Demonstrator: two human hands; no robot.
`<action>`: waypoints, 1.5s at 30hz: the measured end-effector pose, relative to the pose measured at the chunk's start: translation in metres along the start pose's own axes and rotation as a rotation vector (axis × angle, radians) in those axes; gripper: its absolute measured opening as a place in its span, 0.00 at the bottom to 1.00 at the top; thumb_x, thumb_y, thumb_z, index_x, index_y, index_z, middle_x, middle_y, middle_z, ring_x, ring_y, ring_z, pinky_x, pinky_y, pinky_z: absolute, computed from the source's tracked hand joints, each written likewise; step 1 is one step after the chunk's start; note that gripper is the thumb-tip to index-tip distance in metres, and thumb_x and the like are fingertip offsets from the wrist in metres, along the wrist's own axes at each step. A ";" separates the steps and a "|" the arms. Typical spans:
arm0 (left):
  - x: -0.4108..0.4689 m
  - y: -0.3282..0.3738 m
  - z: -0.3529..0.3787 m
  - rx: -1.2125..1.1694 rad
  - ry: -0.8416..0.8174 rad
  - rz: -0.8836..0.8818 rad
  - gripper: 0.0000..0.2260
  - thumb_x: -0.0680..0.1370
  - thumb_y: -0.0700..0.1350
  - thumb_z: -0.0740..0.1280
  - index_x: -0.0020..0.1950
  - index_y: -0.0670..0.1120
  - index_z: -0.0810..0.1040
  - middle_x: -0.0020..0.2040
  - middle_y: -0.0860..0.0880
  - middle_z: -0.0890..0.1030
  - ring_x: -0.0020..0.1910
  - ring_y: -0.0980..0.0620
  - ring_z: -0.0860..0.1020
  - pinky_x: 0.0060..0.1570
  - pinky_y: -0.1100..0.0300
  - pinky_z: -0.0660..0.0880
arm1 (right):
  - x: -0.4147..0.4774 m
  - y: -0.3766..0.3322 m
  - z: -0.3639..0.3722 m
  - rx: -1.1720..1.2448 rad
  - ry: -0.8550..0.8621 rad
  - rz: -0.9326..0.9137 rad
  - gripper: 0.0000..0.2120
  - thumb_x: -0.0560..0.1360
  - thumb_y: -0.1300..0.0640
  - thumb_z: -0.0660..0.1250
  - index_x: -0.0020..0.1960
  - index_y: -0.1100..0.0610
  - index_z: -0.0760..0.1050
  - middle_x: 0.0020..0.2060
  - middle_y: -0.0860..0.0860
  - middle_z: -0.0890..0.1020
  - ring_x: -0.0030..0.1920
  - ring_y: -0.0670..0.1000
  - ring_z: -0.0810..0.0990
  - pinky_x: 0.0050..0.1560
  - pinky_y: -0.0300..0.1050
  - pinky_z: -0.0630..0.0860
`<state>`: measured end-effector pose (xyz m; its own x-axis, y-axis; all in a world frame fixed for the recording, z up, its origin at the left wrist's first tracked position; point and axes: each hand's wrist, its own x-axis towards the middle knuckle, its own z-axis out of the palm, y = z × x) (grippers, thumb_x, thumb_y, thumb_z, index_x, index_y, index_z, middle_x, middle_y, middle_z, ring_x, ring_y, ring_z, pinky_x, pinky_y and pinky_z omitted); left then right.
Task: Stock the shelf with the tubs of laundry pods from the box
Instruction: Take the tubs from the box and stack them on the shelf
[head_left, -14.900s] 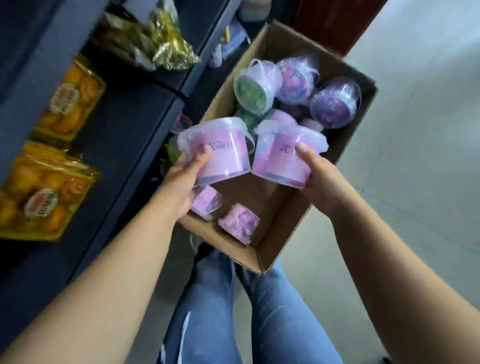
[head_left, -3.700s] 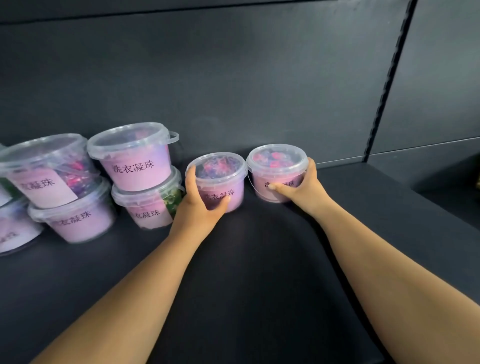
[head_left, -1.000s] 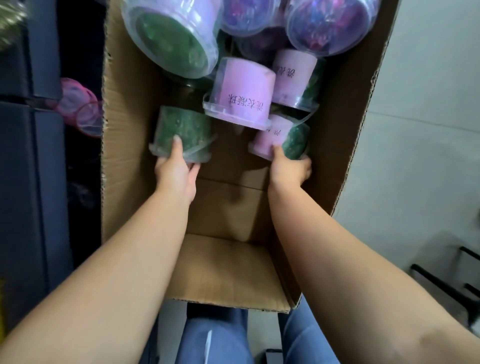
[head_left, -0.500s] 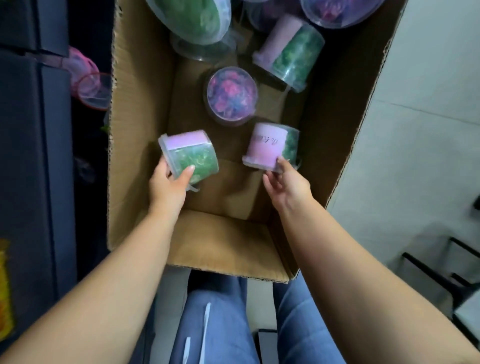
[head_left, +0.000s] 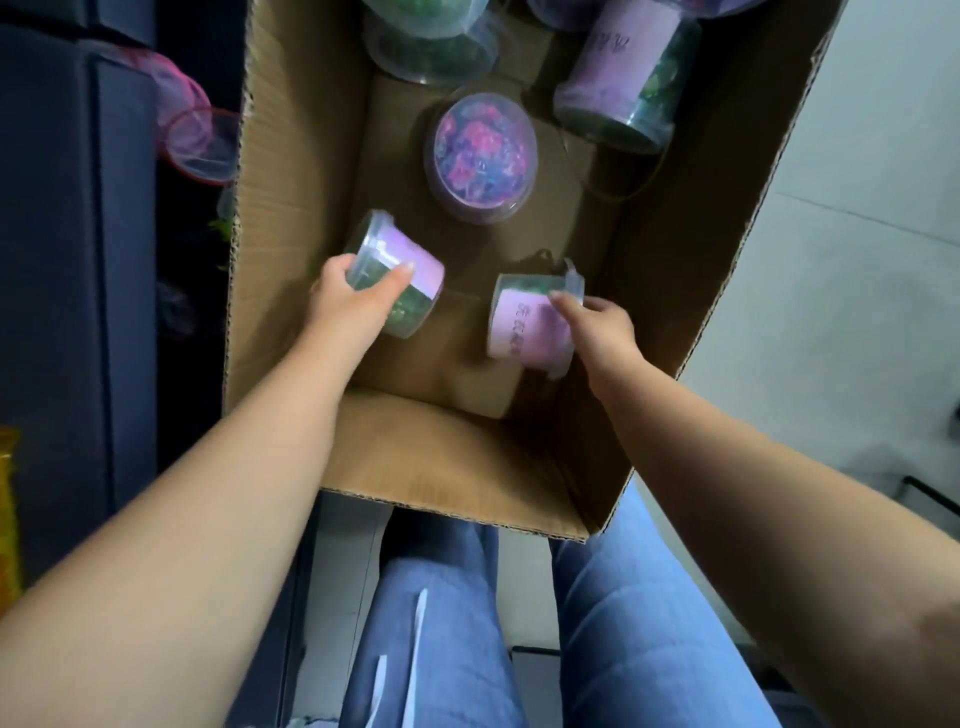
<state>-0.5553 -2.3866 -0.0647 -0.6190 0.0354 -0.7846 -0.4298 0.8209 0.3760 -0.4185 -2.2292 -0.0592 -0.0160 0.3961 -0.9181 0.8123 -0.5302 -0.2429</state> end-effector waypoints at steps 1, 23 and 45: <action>0.000 0.003 0.005 -0.024 0.037 -0.049 0.31 0.68 0.60 0.70 0.64 0.44 0.69 0.61 0.47 0.75 0.56 0.49 0.75 0.55 0.59 0.71 | -0.002 0.003 0.003 0.066 -0.042 -0.052 0.19 0.75 0.57 0.67 0.63 0.61 0.71 0.49 0.53 0.77 0.46 0.50 0.77 0.41 0.37 0.75; 0.007 -0.031 0.014 -0.063 -0.110 -0.143 0.48 0.70 0.54 0.72 0.76 0.48 0.41 0.76 0.46 0.55 0.74 0.48 0.58 0.72 0.53 0.56 | 0.026 -0.011 0.026 -0.224 0.132 -0.155 0.38 0.69 0.44 0.71 0.73 0.52 0.60 0.72 0.56 0.61 0.70 0.58 0.64 0.70 0.51 0.63; -0.005 -0.007 0.009 -0.513 -0.120 -0.250 0.38 0.60 0.54 0.78 0.65 0.40 0.70 0.60 0.45 0.78 0.57 0.49 0.77 0.62 0.51 0.73 | -0.008 -0.015 0.024 0.651 -0.121 0.094 0.21 0.68 0.56 0.74 0.59 0.57 0.72 0.48 0.53 0.82 0.41 0.48 0.83 0.35 0.40 0.79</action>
<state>-0.5435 -2.3877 -0.0680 -0.3919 -0.0353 -0.9193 -0.8354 0.4322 0.3395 -0.4447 -2.2425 -0.0557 -0.0587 0.2594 -0.9640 0.2966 -0.9175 -0.2650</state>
